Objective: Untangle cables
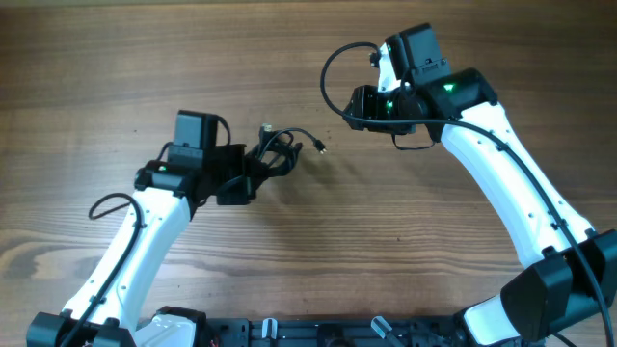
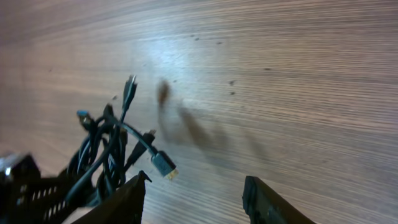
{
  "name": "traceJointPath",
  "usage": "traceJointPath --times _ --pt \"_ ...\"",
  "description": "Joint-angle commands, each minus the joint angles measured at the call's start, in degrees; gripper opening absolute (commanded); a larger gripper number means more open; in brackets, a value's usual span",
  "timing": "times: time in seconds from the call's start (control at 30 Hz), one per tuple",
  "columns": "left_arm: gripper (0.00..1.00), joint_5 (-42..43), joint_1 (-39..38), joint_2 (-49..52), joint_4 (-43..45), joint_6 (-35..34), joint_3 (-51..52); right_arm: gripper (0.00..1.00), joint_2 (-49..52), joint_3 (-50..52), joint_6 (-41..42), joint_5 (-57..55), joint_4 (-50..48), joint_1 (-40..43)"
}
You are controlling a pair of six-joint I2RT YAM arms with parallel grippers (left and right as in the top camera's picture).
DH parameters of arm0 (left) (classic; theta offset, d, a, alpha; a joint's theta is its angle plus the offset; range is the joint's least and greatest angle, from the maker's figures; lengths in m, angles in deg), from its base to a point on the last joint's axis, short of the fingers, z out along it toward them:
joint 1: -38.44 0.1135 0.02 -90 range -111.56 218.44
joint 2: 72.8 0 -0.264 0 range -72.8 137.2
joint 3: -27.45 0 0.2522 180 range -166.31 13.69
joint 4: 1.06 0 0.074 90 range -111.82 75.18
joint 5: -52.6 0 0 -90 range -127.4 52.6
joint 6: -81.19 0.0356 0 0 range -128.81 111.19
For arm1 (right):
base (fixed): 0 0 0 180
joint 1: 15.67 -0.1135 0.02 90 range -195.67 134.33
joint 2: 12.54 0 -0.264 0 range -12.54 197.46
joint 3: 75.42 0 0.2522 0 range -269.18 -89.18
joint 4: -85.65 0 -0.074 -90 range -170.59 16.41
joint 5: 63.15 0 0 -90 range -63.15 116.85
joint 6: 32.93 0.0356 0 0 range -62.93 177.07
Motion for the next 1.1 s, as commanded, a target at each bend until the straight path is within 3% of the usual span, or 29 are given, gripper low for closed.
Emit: traceJointPath --times 0.0,0.03,0.1,0.13,0.17,0.23,0.33,0.43,0.47,0.53,0.67,0.73,0.83,0.93,1.07 --pt "0.04 -1.1 -1.5 -0.8 0.7 -11.0 -0.2 0.53 -1.0 -1.2 2.0 -3.6 0.0 0.0" --pt "0.11 -1.1 -1.5 -0.8 0.7 -12.3 -0.2 0.54 -1.0 -1.2 2.0 -3.5 0.1 0.0" --pt "0.73 -1.8 -1.5 -0.8 0.7 -16.2 -0.2 0.53 -1.0 -1.2 1.8 -3.5 0.6 0.0" --pt "0.88 -3.8 -1.5 -0.8 0.7 -16.0 -0.2 0.54 -1.0 -1.1 1.7 -3.5 0.9 0.0" --pt "0.95 -5.6 -1.5 -0.8 0.3 -15.2 -0.2 0.54 -1.0 -1.1 1.7 -3.5 1.1 0.0" --pt "0.98 -9.6 -1.5 -0.8 -1.7 -12.0 -0.2 0.54 -1.0 -1.1 1.6 -3.6 1.2 0.0" --pt "0.96 -17.0 -1.5 -0.8 -5.2 -2.8 -0.2 0.57 -1.0 -1.1 1.6 -3.6 1.3 0.0" --pt "0.88 -23.5 -1.5 -0.8 -5.1 19.1 -0.2 0.58 -1.0 -1.1 0.6 -3.5 1.3 0.0" --pt "0.77 -24.0 -1.5 -0.8 -4.3 27.9 -0.2 0.59 -1.0 -1.1 0.2 -3.5 1.3 0.0" --pt "0.64 -24.1 -1.5 -0.8 -3.8 39.1 -0.2 0.59 -1.0 -1.1 0.1 -3.6 1.3 0.0" --pt "0.56 -24.1 -1.7 -0.8 -5.0 50.5 -0.2 0.62 -0.9 -1.1 0.0 -3.6 1.2 0.0" --pt "0.47 -24.6 -2.6 -0.7 -7.8 59.8 -0.2 0.64 -0.9 -1.1 -1.4 -3.6 1.2 0.0" --pt "0.54 -24.7 -3.7 -0.7 -12.0 62.0 -0.2 0.66 -0.9 -1.1 -1.6 -3.8 1.3 0.0" --pt "0.32 -24.7 -5.7 -0.7 -14.8 62.4 -0.2 0.67 -0.7 -1.1 -1.8 -3.8 1.3 0.0" --pt "0.30 -24.9 -9.2 -0.6 -13.7 65.2 0.9 0.68 -0.7 -1.1 -2.6 -3.8 1.5 0.0"
